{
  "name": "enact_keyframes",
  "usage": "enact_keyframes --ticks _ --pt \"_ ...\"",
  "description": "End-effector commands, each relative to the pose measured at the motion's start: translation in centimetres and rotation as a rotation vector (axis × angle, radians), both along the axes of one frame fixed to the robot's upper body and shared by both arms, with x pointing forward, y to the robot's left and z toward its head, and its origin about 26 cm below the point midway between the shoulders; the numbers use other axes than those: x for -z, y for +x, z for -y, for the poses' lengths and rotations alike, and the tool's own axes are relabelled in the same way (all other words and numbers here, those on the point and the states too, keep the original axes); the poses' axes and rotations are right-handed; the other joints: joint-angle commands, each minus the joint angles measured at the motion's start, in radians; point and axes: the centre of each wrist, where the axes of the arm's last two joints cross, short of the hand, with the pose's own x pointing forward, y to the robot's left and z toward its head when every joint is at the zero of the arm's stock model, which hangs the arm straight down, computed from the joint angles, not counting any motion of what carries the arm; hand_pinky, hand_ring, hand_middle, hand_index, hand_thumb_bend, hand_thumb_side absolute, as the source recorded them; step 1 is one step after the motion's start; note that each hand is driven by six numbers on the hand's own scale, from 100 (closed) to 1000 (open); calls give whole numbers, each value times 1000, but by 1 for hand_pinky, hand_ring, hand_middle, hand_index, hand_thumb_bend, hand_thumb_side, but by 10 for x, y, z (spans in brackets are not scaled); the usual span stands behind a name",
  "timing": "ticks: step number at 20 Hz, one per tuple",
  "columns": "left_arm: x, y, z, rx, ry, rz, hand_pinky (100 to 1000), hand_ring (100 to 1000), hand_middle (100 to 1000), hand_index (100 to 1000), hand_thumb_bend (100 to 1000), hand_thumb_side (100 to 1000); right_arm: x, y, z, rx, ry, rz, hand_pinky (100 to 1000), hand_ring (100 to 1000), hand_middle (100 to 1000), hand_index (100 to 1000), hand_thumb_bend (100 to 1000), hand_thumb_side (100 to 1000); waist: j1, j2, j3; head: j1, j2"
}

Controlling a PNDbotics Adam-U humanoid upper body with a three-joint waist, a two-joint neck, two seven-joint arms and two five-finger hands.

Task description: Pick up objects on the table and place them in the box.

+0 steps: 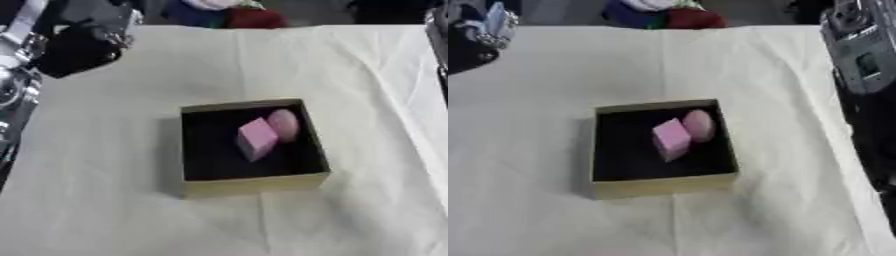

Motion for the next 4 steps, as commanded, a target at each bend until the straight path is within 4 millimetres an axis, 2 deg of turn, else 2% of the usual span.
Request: enact_keyframes --ticks 1,4 --pt "-8 -6 -22 -9 -110 97 520 627 742 801 100 677 -15 -10 5 -8 30 59 863 762 623 760 100 894 1 -24 4 -4 -11" --pt "3 -8 -36 -6 -208 132 526 644 743 799 100 707 -11 -15 3 -29 75 62 867 759 619 760 100 894 -1 -25 8 -9 -14"
